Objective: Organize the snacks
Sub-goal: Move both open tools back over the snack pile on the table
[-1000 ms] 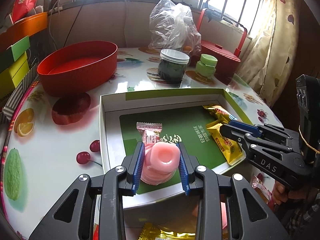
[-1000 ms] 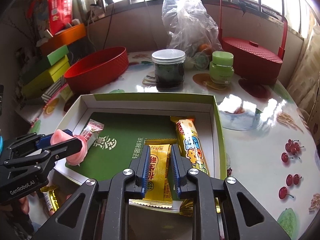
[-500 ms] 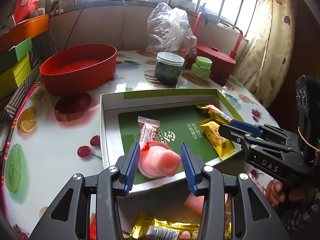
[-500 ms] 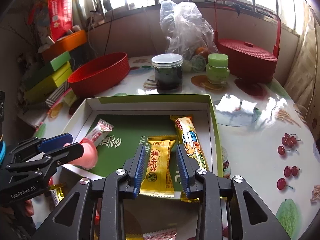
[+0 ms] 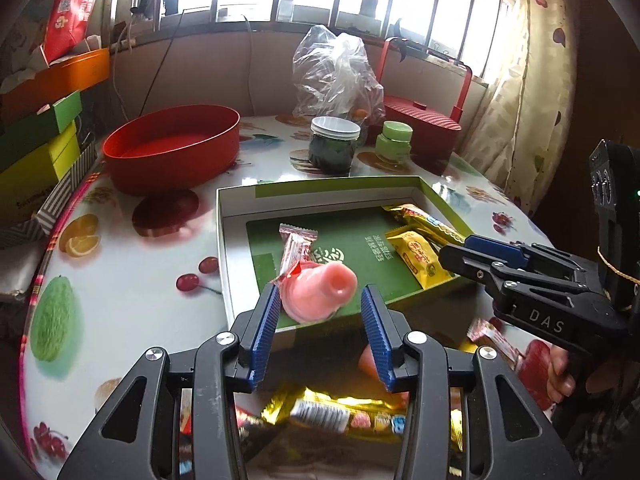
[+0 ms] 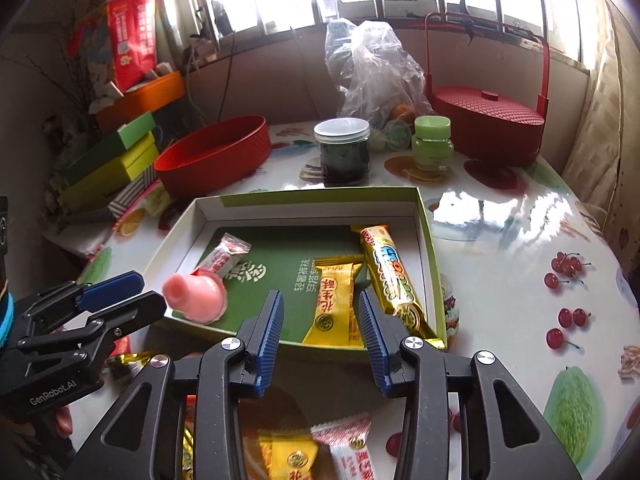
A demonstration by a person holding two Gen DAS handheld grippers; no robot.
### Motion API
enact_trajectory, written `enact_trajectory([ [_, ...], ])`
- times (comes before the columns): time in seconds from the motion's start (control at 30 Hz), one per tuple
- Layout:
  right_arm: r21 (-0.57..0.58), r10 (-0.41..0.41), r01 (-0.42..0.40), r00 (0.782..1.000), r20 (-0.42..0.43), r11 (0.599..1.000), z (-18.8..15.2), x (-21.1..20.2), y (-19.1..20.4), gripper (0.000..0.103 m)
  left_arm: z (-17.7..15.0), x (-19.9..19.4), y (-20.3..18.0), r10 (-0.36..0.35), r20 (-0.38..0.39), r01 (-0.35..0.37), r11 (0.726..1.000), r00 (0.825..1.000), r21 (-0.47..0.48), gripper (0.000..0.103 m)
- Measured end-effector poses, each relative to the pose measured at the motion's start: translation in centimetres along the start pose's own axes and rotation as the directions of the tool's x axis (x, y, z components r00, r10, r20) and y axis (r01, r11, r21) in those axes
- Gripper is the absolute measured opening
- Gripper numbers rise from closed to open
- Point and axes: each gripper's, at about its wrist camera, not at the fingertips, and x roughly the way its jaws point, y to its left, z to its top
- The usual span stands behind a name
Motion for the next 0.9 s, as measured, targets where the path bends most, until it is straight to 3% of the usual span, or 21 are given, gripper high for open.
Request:
enact_trajectory([
  [0.33,-0.012,-0.016,0.016,1.0,0.006,1.0,-1.7,-1.6,0.5,0.048,-1.6,-1.6,-0.5,0.001,0.006,-0.001,1.0,1.0,0.007,0.044],
  [0.9,0.018,-0.041,0.04,0.999,0.034,0.999,-4.7,-5.1,-0.9,0.052,-4.5,-3.6,-0.2,0.053,0.016,-0.053,0.998,0.998,0.015,0.044],
])
